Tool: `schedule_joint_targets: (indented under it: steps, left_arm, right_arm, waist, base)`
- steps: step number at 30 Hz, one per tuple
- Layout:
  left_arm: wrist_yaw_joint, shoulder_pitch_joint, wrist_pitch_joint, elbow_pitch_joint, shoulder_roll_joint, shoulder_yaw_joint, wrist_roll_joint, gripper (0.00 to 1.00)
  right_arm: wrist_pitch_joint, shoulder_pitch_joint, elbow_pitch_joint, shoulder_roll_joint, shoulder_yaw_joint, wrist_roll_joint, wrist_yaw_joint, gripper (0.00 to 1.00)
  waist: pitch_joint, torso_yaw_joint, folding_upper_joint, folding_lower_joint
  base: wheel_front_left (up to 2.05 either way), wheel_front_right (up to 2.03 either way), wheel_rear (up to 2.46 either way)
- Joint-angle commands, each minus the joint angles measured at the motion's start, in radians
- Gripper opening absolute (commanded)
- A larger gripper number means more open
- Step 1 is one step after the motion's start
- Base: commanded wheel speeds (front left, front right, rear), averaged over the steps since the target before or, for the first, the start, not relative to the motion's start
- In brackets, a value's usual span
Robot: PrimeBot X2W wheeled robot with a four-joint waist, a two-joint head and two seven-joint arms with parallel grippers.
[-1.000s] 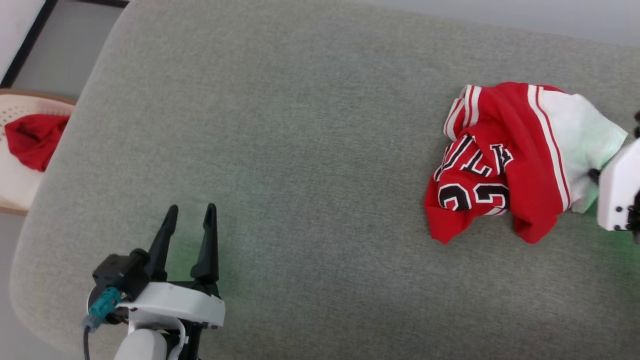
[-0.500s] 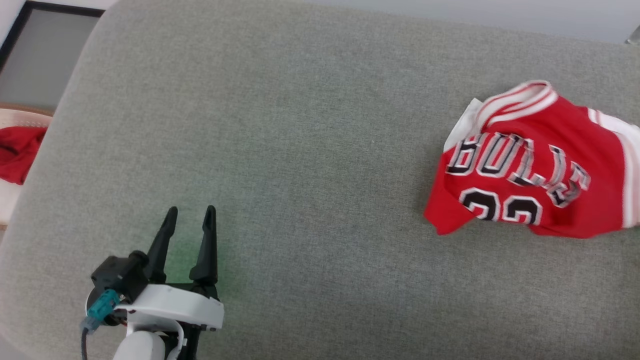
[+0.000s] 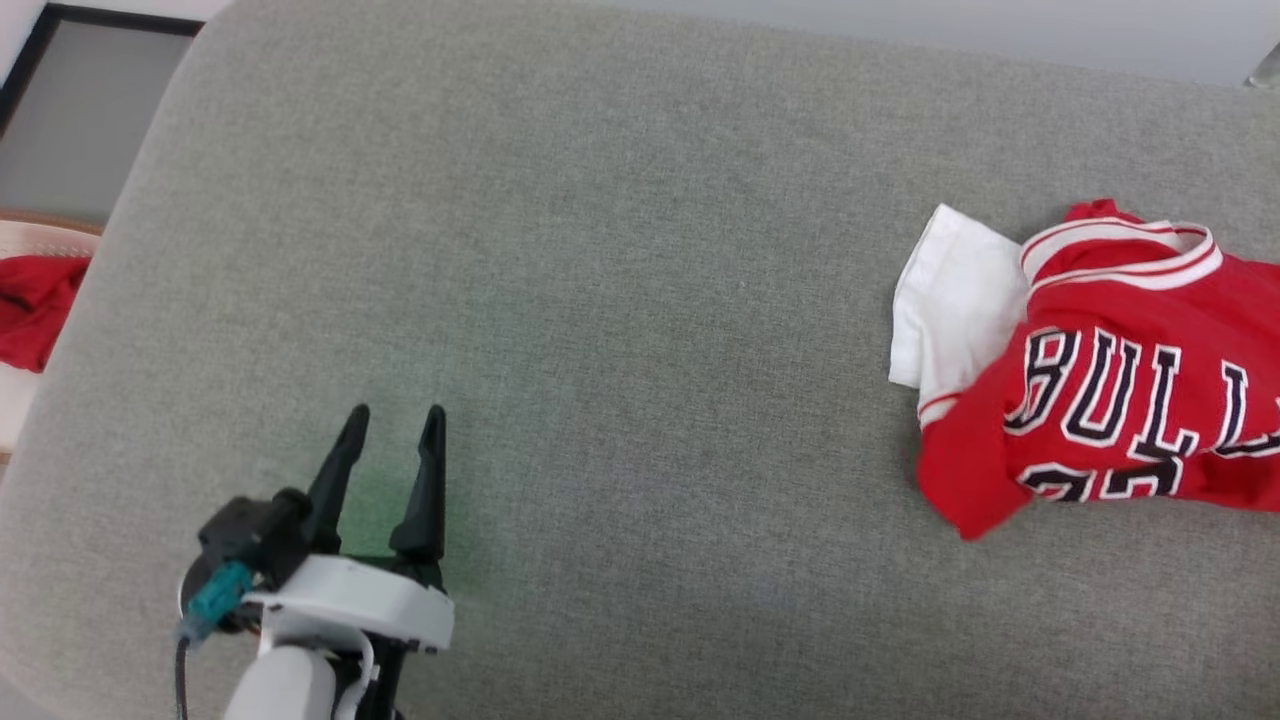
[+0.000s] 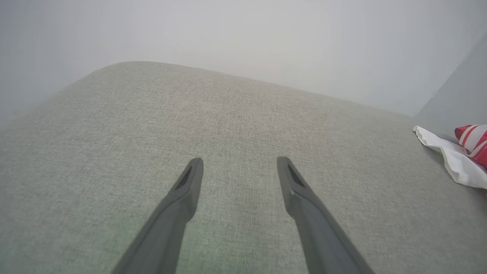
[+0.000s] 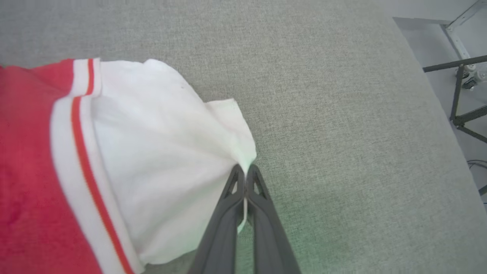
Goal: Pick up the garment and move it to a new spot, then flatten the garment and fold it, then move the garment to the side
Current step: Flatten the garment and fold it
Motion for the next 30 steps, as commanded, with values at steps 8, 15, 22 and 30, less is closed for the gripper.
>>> schedule_joint_targets:
  steps: [8, 15, 22, 30]
  left_arm:
    - [0.0, -0.132, 0.01, 0.028, 0.101, -0.123, -0.057, 1.0]
    - [0.0, -0.342, 0.174, -0.013, 0.257, -0.291, -0.135, 1.0]
    - [0.0, -0.547, 0.438, -0.003, 0.343, -0.424, -0.352, 1.0]
    - [0.0, -0.767, 0.787, 0.131, 0.344, -0.606, -0.57, 1.0]
  right_arm:
    - [-0.141, -0.037, 0.055, 0.054, -0.051, -0.014, -0.001, 1.0]
    - [-0.282, -0.004, -0.025, 0.101, -0.013, 0.013, -0.001, 1.0]
    - [-0.403, 0.068, -0.204, 0.152, 0.205, 0.164, -0.001, 1.0]
    - [-0.457, 0.136, -0.327, 0.191, 0.352, 0.245, -0.001, 1.0]
  waist:
    - [-0.036, -0.029, 0.0, 0.0]
    - [-0.057, -0.1, 0.0, 0.0]
    - [-0.042, -0.195, 0.0, 0.0]
    - [0.005, -0.286, 0.0, 0.0]
  base:
    - [0.0, 0.0, 0.0]
    - [0.0, 0.0, 0.0]
    - [0.0, 0.0, 0.0]
    - [0.0, 0.0, 0.0]
